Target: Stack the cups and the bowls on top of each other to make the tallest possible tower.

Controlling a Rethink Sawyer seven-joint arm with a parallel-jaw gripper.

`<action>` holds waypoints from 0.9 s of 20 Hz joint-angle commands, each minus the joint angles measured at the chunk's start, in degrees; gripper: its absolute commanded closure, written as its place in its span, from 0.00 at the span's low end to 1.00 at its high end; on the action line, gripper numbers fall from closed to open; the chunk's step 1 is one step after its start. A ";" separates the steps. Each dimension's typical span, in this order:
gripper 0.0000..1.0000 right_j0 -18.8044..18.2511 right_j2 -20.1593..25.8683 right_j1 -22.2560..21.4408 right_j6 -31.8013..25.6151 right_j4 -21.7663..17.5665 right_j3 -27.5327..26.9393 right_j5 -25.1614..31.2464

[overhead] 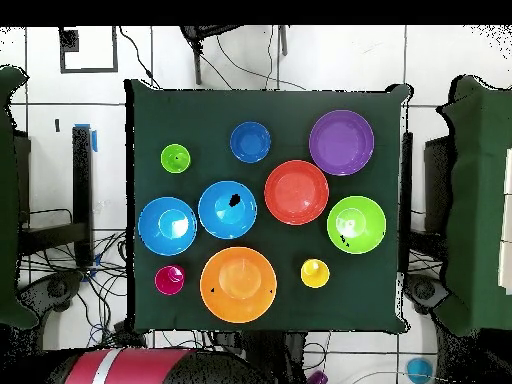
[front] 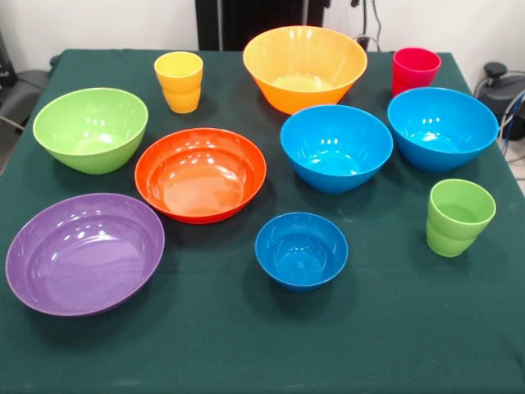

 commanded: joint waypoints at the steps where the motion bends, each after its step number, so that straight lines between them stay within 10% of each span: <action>1: 0.00 1.20 4.72 4.23 8.95 4.06 -12.16 1.52; 18: 0.00 3.34 5.16 11.03 10.74 7.82 -19.01 -0.28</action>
